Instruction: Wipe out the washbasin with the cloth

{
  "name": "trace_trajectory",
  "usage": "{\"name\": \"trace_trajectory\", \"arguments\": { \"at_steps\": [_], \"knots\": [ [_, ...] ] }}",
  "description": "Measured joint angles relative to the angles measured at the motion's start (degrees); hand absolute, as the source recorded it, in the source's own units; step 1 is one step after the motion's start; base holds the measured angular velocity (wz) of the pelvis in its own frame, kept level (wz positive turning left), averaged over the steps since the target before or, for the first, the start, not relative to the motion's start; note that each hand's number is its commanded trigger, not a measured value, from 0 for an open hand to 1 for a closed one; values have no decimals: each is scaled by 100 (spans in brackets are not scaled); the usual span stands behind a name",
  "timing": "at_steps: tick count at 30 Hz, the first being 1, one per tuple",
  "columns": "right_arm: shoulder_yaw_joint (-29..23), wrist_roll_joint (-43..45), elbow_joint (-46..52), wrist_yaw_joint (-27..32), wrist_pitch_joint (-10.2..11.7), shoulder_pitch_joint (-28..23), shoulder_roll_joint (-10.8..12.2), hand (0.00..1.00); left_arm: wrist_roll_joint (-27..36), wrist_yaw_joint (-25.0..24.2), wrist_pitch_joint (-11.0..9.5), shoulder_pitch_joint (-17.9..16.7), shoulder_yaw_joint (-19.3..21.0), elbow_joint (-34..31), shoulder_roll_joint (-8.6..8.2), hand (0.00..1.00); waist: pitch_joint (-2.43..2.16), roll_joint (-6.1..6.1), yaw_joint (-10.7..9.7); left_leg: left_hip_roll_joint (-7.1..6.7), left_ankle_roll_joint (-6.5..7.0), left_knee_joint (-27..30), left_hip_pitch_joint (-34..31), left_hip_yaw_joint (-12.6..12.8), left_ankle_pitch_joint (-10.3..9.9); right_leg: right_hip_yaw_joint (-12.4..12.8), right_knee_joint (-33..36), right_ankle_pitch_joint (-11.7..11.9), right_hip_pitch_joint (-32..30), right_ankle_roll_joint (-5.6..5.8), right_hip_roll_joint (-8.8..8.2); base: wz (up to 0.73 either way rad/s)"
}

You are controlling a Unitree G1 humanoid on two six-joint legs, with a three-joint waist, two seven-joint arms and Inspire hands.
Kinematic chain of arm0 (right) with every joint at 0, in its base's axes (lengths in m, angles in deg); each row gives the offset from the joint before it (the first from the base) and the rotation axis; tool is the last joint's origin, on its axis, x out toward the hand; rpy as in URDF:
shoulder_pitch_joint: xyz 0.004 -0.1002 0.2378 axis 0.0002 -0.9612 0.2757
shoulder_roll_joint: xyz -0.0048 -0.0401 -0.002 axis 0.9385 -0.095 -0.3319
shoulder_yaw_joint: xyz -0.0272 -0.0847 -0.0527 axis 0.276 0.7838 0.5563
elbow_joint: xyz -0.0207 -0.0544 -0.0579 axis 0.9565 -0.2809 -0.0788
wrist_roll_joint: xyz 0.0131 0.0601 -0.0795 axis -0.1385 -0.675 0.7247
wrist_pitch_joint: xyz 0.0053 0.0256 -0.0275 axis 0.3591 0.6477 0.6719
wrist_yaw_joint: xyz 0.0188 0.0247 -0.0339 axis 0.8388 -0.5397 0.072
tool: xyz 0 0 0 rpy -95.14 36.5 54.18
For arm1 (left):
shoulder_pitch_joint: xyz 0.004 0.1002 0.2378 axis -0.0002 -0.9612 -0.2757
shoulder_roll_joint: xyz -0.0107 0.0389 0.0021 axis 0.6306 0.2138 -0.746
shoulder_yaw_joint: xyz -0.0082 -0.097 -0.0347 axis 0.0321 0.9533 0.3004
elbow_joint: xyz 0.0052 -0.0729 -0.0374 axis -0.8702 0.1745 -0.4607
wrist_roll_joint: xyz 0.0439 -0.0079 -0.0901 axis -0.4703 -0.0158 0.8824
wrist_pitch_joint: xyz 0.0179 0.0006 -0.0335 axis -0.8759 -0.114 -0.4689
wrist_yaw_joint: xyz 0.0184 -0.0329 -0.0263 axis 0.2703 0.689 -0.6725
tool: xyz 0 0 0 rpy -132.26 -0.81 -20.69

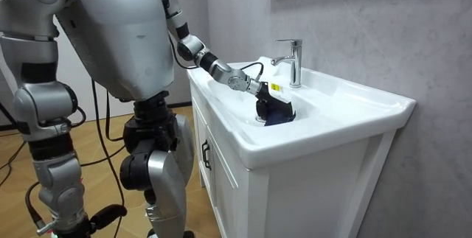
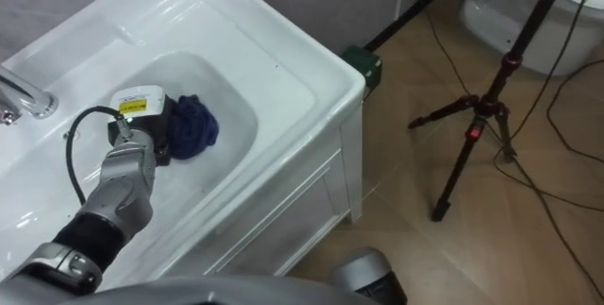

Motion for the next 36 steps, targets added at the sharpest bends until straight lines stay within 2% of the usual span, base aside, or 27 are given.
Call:
{"name": "trace_trajectory", "arguments": {
  "at_steps": [7,15,17,21,24,27,30,32,34,36],
  "knots": [
    [97,-49,1,17,-48,-8,7,0,13,59,-6,-4,39,21,-1,100,3,-74,60,0,0,0,15,-22,-1,12,1,0,14,0,5,0],
    [92,159,16,122,-55,-10,93,0,-31,228,-139,-95,120,13,-6,100,-14,-177,191,-5,-5,-9,54,9,-4,18,1,0,42,0,22,-1],
    [97,153,23,118,-69,-23,105,0,-127,276,-219,-129,194,49,-21,100,-18,-210,343,-4,-20,-6,58,35,-17,82,7,4,24,-5,54,-14],
    [86,160,115,123,-160,-48,151,0,-118,616,-430,-255,289,250,-57,100,-31,-288,508,16,-53,-13,129,75,-40,93,-3,-6,109,-30,90,-3],
    [-43,438,210,125,-174,-65,181,0,-120,725,-605,-282,553,355,-166,100,-39,-302,627,19,-55,-14,154,102,-40,135,12,-7,106,-33,106,-6],
    [-87,619,268,124,-175,-45,210,0,-117,886,-787,-353,662,430,-162,100,-87,-376,714,20,-55,-7,173,87,-38,144,6,-8,131,-34,108,-1],
    [-226,642,259,126,-235,-62,253,0,-115,1007,-814,-441,666,485,-162,100,-125,-438,756,20,-56,-12,249,87,-39,151,-9,-9,203,-35,108,-1],
    [-298,758,273,123,-303,-46,315,0,-142,1195,-900,-506,792,610,-164,100,-170,-471,767,20,-60,-32,265,80,-43,152,-10,-12,215,-39,111,0],
    [-296,832,271,125,-303,-54,346,0,-200,1354,-1005,-532,895,776,-164,100,-191,-476,787,22,-60,-36,275,76,-43,145,-11,-10,230,-41,114,0],
    [-294,854,267,124,-309,-76,353,0,-258,1496,-1057,-544,994,982,-164,100,-191,-476,804,24,-61,-42,316,65,-43,141,-14,-10,271,-43,118,0]
  ]
}}
